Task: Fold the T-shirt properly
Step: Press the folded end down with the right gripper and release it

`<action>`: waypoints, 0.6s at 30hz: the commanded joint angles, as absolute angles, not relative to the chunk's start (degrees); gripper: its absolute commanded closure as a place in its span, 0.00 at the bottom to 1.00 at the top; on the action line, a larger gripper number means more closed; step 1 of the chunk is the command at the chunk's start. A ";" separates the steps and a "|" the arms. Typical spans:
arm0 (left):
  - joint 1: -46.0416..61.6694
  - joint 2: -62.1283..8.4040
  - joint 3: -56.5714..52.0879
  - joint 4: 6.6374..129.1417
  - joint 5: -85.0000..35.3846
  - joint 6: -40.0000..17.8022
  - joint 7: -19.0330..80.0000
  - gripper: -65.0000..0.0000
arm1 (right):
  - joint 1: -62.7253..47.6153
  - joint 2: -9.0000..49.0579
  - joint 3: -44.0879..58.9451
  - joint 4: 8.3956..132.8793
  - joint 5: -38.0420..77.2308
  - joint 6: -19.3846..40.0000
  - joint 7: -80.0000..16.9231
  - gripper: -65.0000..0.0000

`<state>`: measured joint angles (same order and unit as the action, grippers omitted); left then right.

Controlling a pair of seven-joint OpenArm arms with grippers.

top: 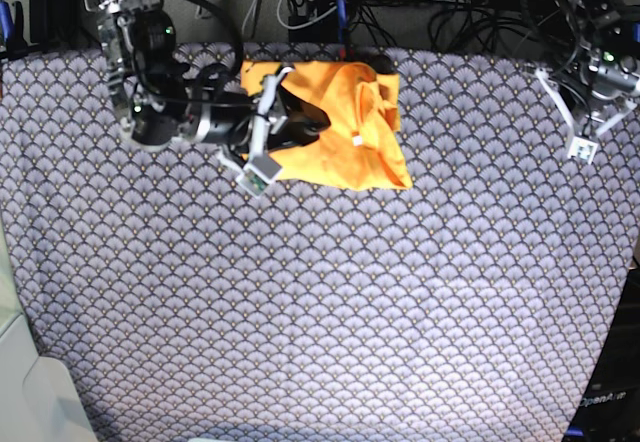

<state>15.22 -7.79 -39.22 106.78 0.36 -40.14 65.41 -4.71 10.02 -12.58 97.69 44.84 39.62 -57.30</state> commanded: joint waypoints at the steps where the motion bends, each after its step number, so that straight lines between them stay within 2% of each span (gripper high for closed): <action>1: 15.08 -9.01 -39.43 107.91 0.40 -40.00 64.92 1.00 | -4.79 9.71 -12.53 98.24 46.20 40.00 -55.69 0.84; 5: 15.43 -9.63 -39.43 107.91 0.40 -40.00 64.92 1.00 | -4.97 7.34 -12.62 96.22 46.20 40.00 -55.52 0.92; 18: 15.96 -9.71 -41.10 108.09 0.40 -40.00 65.10 1.00 | -2.33 4.53 -22.90 89.63 46.11 40.00 -52.88 0.92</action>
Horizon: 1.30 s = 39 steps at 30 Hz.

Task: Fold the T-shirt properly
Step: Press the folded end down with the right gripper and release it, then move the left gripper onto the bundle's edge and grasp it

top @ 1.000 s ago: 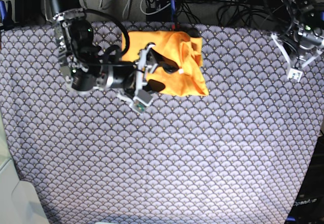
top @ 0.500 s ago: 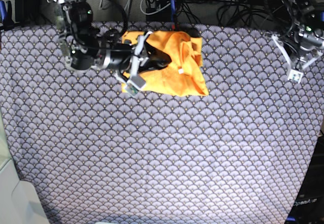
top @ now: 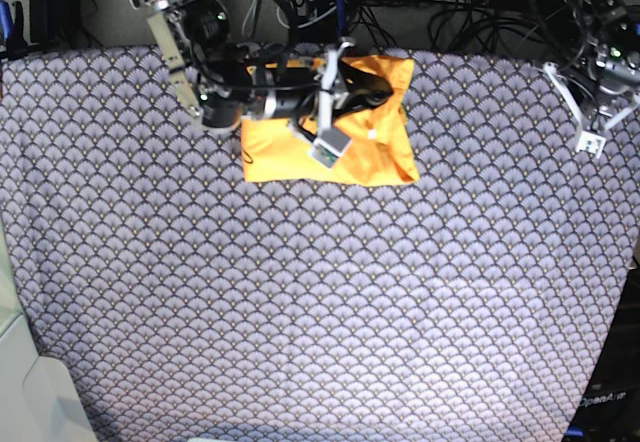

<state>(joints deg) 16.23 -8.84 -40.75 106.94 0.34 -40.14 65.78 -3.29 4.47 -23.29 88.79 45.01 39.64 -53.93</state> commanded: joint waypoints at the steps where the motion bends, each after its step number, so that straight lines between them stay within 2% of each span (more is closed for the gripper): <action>1: 15.96 -9.71 -41.10 108.09 0.40 -40.00 65.10 1.00 | -2.15 4.53 -22.99 89.63 46.11 40.00 -53.49 0.92; 7: 16.75 -9.71 -40.66 108.18 0.40 -40.00 65.10 1.00 | -0.84 7.96 -23.34 94.81 46.11 40.00 -55.43 0.93; 16: 24.75 -11.12 -35.21 109.32 0.48 -40.00 58.15 1.00 | 0.75 20.35 -22.73 109.32 46.11 40.00 -54.99 0.93; 21: 27.30 -11.12 -25.71 109.05 2.68 -40.00 54.55 1.00 | 1.89 25.98 -18.95 108.62 46.02 40.00 -54.73 0.93; 24: 27.03 -10.07 -18.77 108.62 7.60 -40.00 53.67 1.00 | 1.71 26.95 -15.34 107.21 46.11 40.00 -54.73 0.93; 27: 25.80 -5.67 -14.20 108.70 14.64 -40.00 53.41 1.00 | 1.54 27.47 -14.02 105.89 46.20 40.00 -54.90 0.93; 33: 21.85 1.27 -11.12 108.70 24.84 -40.00 53.49 1.00 | -0.75 27.21 -13.76 105.63 46.20 40.00 -54.73 0.93; 39: 20.26 3.30 -7.25 108.70 28.44 -40.00 54.11 1.00 | -1.63 27.12 -13.76 105.63 46.11 40.00 -54.73 0.93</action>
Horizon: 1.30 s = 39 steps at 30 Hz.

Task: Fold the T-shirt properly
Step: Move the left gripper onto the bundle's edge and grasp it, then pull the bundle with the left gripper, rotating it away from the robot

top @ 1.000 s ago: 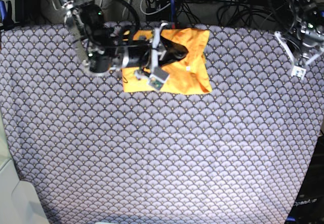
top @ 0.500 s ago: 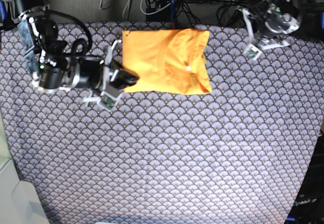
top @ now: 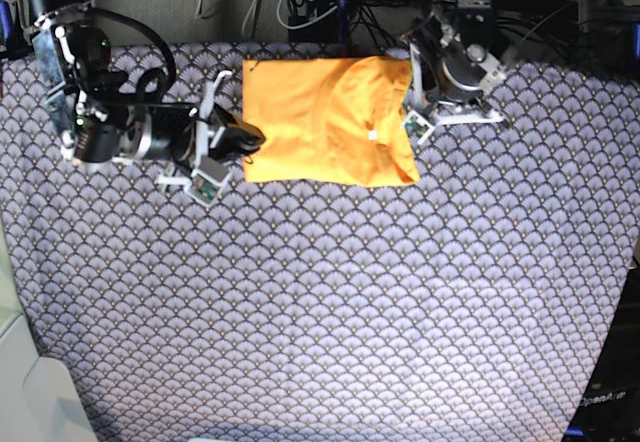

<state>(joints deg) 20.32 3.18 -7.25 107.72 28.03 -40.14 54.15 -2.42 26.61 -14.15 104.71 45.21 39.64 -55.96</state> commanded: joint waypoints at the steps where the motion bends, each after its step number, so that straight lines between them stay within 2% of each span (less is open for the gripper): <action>1: 20.26 3.30 -6.46 108.62 29.05 -40.00 54.11 1.00 | -1.63 27.21 -13.76 105.54 46.11 40.00 -54.73 0.93; 13: 24.75 1.27 -5.76 109.23 30.90 -40.00 54.99 1.00 | -1.63 27.21 -13.76 105.45 46.11 40.00 -54.73 0.93; 21: 24.84 3.56 -1.63 111.16 31.25 -40.00 55.60 1.00 | -1.63 27.03 -13.76 105.36 46.11 40.00 -54.73 0.93; 28: 24.31 5.76 -0.66 110.81 31.34 -40.00 55.60 1.00 | -1.10 25.89 -13.76 98.24 46.11 40.00 -54.20 0.93; 39: 17.27 9.00 -1.19 105.98 30.99 -40.00 55.60 1.00 | -4.26 28.26 -13.76 97.98 46.11 40.00 -50.77 0.93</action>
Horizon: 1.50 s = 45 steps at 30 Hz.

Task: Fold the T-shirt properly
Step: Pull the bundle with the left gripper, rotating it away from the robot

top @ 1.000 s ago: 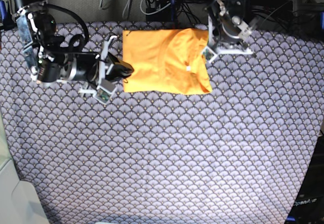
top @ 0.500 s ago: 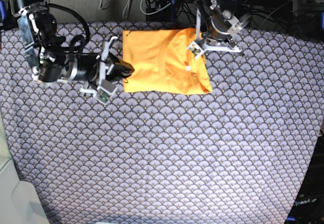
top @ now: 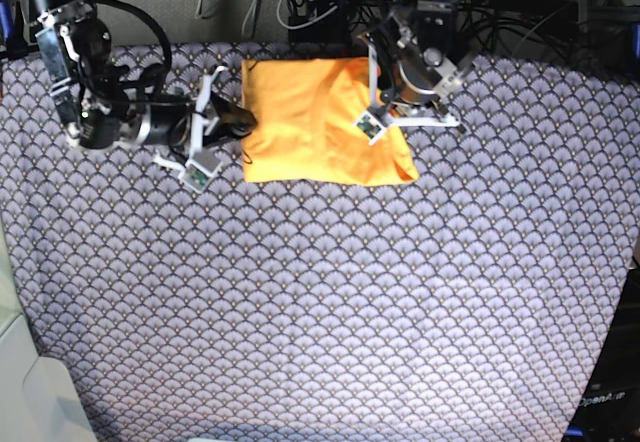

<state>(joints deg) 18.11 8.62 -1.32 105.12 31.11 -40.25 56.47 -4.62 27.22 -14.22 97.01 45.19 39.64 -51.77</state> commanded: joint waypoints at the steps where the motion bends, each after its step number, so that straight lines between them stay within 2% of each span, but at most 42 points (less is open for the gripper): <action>1: 16.31 9.00 -1.27 105.19 30.99 -40.00 55.60 1.00 | -4.35 29.05 -13.76 98.07 46.11 40.00 -50.77 0.93; 10: 8.92 9.00 -1.45 100.35 30.90 -40.00 55.60 1.00 | -6.99 31.08 -11.21 98.15 46.11 40.00 -50.68 0.93; 14: 2.42 9.00 -5.76 100.00 30.29 -40.00 55.78 1.00 | -8.13 31.16 -8.31 98.15 46.11 40.00 -50.68 0.93; 20: -4.88 9.00 -13.32 105.89 27.03 -40.00 69.67 1.00 | -8.04 31.87 -7.69 98.15 46.11 40.00 -50.68 0.93; 23: -1.63 6.90 -12.09 110.46 26.95 -40.00 73.80 1.00 | -7.69 31.87 -7.69 98.15 46.11 40.00 -50.68 0.93; 28: 9.89 1.98 -5.58 114.15 26.77 -40.00 74.15 1.00 | -7.52 31.52 -7.60 98.15 46.11 40.00 -50.68 0.93; 35: 18.77 5.85 -5.58 114.33 27.21 -40.00 65.71 1.00 | -7.43 31.08 -8.04 98.15 46.20 40.00 -48.31 0.93; 45: 19.47 9.00 -1.80 113.45 26.86 -40.00 63.34 1.00 | -7.43 31.08 -8.04 98.15 46.20 40.00 -48.40 0.93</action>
